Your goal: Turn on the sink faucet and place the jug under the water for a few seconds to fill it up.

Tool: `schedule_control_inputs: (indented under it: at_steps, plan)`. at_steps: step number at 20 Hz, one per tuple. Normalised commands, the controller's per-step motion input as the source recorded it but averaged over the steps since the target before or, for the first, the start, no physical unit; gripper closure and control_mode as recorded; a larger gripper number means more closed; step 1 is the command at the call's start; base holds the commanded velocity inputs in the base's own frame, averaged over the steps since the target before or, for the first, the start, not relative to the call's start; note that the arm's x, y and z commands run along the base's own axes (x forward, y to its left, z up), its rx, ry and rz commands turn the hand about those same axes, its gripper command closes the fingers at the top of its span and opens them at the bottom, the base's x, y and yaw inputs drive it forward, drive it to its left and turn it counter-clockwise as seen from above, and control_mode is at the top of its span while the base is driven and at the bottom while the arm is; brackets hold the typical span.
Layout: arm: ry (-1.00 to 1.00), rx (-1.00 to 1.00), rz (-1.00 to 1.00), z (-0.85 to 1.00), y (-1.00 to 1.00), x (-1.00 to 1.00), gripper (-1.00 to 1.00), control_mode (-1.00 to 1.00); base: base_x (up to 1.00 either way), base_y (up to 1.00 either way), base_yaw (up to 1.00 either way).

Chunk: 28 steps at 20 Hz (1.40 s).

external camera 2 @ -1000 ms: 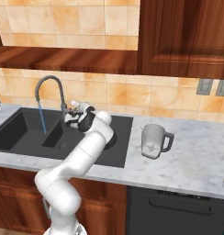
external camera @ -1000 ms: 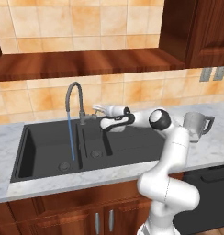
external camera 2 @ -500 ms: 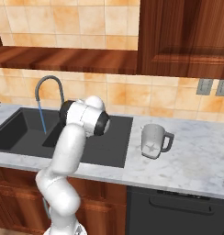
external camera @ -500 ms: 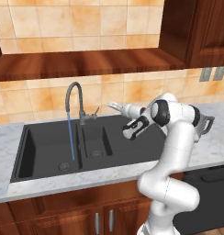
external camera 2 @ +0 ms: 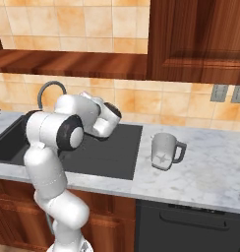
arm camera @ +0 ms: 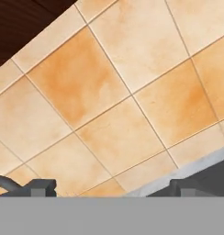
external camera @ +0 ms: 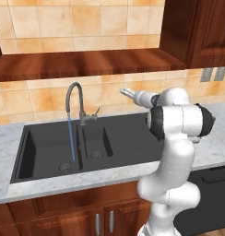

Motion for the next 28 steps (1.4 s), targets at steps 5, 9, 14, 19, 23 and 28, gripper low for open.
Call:
schedule_control_inputs:
  at_steps: [5, 9, 14, 19, 23, 28]
  plan:
    - [0.01, -0.01, -0.16, 0.85, -0.46, -0.76, -1.00, -1.00, 0.00, 0.00, 0.00]
    - [0.11, 0.00, -0.18, 0.93, -0.56, -0.67, -1.00, -1.00, 0.00, 0.00, 0.00]
    - [0.20, 0.00, -0.21, 0.99, -0.69, -0.52, -1.00, -1.00, 0.00, 0.00, 0.00]
    - [0.27, 0.04, -0.21, 1.00, -0.76, -0.32, -1.00, -1.00, 0.00, 0.00, 0.00]
    - [0.29, 0.14, -0.20, 0.94, -0.76, -0.22, -1.00, -1.00, 0.00, 0.00, 0.00]
    - [0.04, 0.29, -0.22, 0.49, -0.30, -0.07, -1.00, -1.00, 0.00, 0.00, 0.00]
